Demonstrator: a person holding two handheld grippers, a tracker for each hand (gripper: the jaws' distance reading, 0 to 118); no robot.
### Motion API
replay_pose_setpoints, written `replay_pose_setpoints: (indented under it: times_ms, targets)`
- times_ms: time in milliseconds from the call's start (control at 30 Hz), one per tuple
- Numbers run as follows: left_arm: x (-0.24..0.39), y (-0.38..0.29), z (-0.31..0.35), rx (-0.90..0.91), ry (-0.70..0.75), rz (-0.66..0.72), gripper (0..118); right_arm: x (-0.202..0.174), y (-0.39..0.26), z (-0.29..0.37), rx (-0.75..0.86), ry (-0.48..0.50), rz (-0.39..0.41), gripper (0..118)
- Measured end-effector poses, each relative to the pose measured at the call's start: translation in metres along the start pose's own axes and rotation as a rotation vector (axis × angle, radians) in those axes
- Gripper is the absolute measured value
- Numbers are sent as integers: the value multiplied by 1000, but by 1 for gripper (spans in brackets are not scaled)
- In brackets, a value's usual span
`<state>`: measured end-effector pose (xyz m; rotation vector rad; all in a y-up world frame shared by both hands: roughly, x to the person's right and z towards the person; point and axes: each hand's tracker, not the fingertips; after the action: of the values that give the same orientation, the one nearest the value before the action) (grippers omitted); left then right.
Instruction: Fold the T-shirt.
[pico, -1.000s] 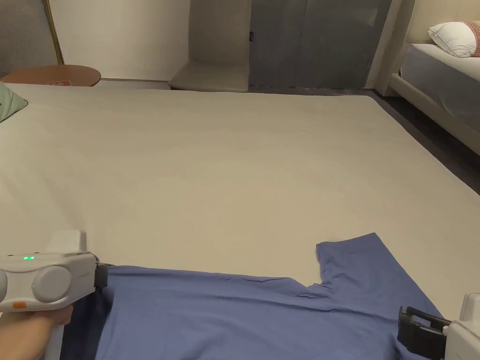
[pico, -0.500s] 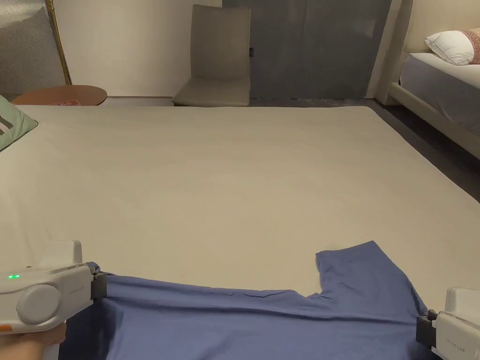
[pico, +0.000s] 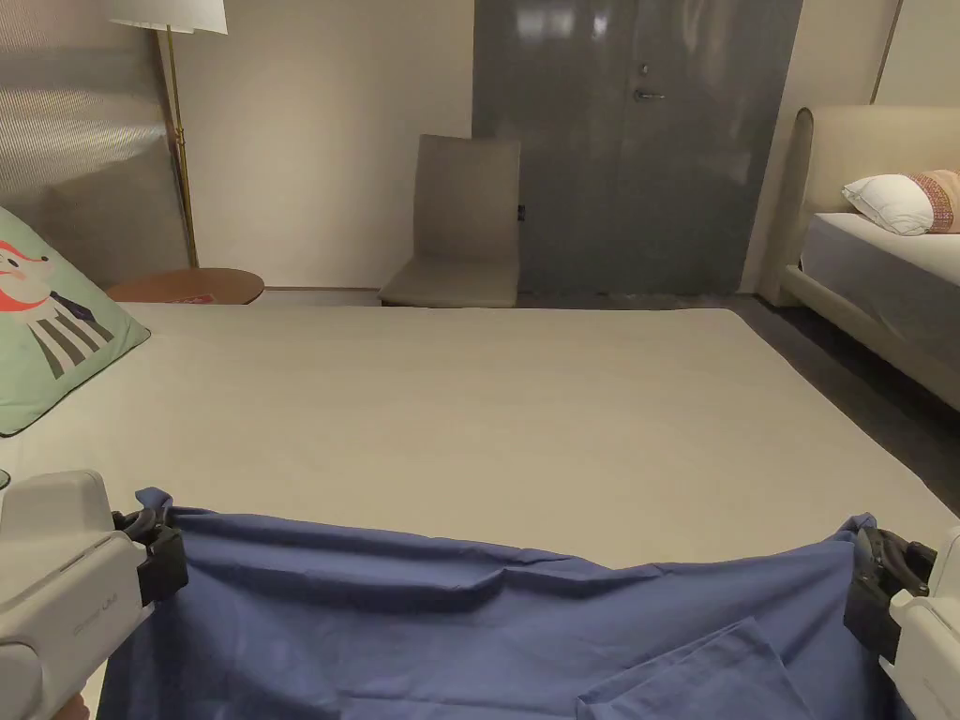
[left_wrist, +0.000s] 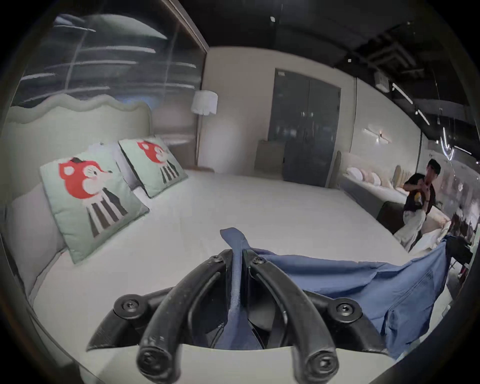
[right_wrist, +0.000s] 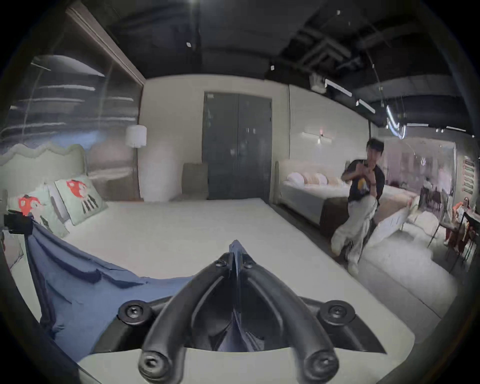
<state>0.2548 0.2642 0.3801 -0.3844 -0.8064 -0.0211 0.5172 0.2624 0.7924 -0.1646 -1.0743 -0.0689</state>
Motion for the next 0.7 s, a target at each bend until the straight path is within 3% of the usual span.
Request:
replay_pose_setpoints:
  times_ms: [333, 700]
  targets:
    - [-22, 5, 117, 170, 42, 61, 3, -2, 39, 81, 175, 47, -36, 3]
    - [-30, 42, 149, 265, 47, 56, 3, 0, 74, 99, 256, 38, -35, 3]
